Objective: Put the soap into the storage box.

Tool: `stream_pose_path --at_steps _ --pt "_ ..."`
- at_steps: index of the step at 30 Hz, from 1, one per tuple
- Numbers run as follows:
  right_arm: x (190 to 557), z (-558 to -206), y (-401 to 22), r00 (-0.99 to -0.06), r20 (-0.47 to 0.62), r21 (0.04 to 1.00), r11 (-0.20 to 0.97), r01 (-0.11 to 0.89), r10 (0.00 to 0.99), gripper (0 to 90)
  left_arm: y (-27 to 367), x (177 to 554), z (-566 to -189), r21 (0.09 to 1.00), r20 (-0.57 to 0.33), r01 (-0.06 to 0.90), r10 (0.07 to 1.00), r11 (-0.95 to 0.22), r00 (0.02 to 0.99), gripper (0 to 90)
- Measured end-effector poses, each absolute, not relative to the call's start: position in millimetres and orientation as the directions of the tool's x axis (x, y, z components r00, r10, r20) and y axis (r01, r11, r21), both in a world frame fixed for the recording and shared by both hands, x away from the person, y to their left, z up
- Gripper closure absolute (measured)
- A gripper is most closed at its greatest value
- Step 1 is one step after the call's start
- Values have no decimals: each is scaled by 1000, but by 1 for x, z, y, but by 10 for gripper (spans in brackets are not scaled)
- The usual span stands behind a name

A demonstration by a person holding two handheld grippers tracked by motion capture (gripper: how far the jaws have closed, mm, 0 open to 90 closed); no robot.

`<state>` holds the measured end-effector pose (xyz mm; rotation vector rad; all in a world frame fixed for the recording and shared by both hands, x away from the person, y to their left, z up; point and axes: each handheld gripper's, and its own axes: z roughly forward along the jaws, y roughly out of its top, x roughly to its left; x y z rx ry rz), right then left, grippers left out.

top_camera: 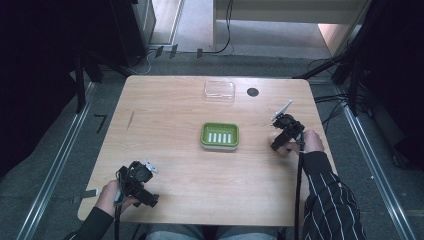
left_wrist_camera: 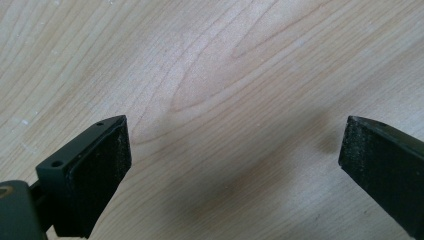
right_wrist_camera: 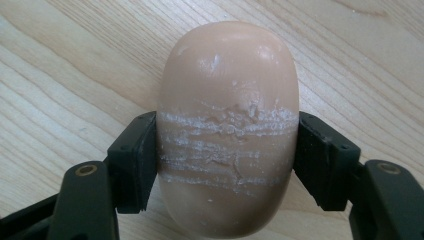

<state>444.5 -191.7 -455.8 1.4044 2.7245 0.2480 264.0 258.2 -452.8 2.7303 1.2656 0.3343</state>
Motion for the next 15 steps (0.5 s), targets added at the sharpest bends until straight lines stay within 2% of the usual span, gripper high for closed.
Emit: stream_pose_path --at_steps 15 --pt "442 -446 -177 -635 16 187 622 760 772 336 260 262 -452 195 155 740 765 -644 625 8"
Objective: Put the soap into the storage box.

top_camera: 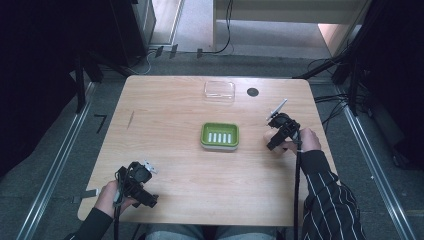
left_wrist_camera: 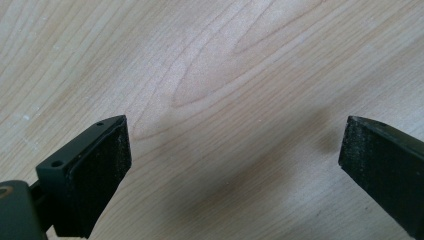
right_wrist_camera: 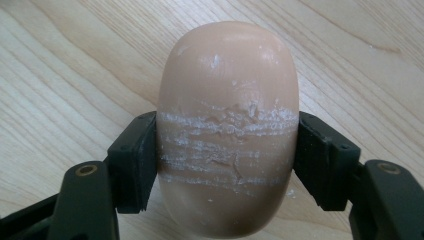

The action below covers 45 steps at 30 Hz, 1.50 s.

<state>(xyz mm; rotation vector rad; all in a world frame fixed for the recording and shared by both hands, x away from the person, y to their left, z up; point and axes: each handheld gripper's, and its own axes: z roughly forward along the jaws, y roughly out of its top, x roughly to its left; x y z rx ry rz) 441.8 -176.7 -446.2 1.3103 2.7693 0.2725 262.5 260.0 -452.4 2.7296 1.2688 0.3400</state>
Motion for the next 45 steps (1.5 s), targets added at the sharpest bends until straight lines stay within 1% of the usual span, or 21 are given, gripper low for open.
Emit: stream_pose_path --at_steps 16,17,23,45 --pt "438 -438 -160 -690 9 199 675 711 724 336 262 261 -452 198 155 744 770 -638 619 8" --pt "437 -437 -158 -680 12 197 665 720 733 336 263 260 -452 199 155 745 771 -637 618 8" --pt "436 -435 -151 -709 11 203 693 692 705 336 263 260 -452 203 158 744 771 -637 617 8" --pt "434 -421 -129 -756 15 223 734 641 655 337 267 257 -453 194 156 752 777 -630 610 8"
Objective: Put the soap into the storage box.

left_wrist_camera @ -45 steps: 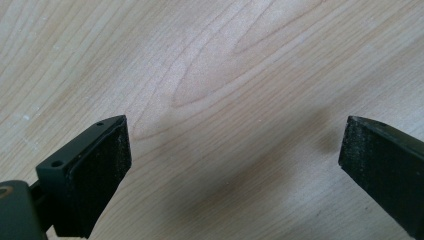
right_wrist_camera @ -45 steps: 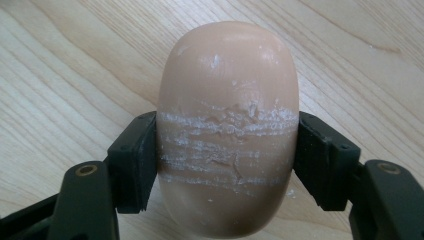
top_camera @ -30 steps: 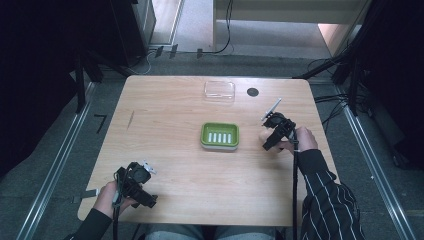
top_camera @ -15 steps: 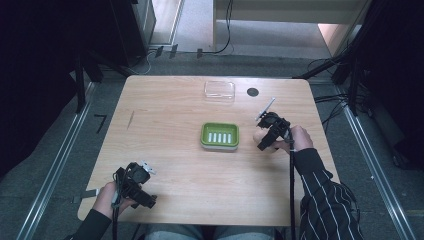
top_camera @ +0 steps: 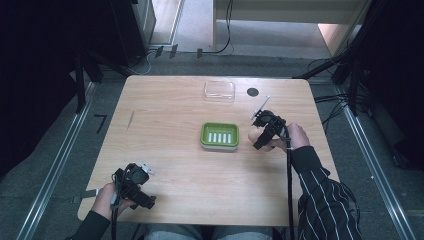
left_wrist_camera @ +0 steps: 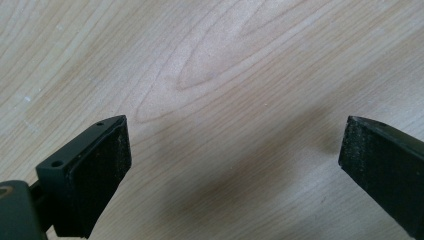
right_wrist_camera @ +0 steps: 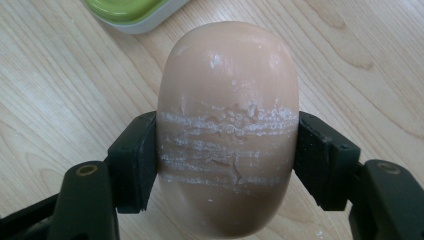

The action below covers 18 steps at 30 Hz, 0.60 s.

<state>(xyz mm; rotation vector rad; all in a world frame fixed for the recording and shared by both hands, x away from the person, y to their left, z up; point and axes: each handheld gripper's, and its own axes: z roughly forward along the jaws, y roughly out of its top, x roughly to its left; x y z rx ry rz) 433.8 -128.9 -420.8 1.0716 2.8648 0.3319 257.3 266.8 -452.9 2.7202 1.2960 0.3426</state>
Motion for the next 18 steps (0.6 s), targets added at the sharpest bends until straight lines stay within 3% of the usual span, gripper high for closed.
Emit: stream_pose_path --at_steps 18 --pt "436 -412 -101 -812 -7 227 791 568 584 337 270 256 -454 197 152 758 783 -622 603 8"
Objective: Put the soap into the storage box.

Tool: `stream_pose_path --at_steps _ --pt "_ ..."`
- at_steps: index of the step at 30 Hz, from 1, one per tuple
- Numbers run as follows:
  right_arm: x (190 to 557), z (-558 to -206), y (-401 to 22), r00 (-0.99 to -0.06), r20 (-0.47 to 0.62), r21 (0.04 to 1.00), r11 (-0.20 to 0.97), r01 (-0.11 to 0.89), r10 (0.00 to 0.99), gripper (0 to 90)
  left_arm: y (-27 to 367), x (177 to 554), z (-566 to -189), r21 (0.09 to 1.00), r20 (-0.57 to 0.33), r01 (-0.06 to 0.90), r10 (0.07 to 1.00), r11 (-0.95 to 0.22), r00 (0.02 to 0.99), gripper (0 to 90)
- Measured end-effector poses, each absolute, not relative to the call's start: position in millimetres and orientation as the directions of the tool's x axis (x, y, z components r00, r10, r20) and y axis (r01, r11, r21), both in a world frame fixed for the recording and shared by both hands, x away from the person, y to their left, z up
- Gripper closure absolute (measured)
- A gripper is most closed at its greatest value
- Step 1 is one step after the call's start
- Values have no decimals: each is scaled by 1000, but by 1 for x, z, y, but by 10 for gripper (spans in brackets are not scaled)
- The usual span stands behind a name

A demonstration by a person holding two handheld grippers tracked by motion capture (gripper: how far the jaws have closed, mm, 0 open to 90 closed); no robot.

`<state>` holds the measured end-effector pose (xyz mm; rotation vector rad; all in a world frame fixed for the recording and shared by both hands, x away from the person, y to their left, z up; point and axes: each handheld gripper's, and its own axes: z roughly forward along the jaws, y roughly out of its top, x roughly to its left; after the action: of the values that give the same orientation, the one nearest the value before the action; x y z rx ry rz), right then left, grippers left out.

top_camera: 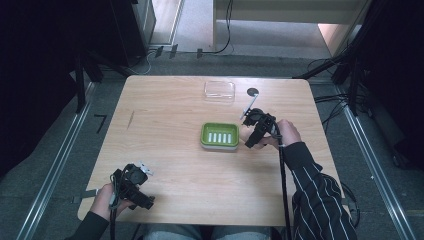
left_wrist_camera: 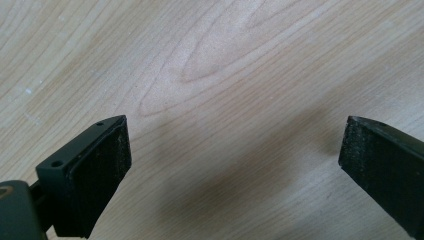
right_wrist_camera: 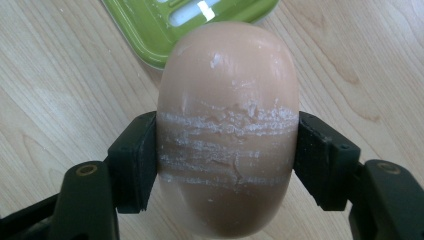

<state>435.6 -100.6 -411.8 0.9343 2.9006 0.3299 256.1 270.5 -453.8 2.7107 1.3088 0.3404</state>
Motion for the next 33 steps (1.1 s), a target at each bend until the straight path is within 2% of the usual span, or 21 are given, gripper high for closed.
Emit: stream_pose_path --at_steps 33 --pt "445 -401 -69 -882 -50 259 859 441 468 337 279 250 -454 197 156 776 801 -599 578 8"
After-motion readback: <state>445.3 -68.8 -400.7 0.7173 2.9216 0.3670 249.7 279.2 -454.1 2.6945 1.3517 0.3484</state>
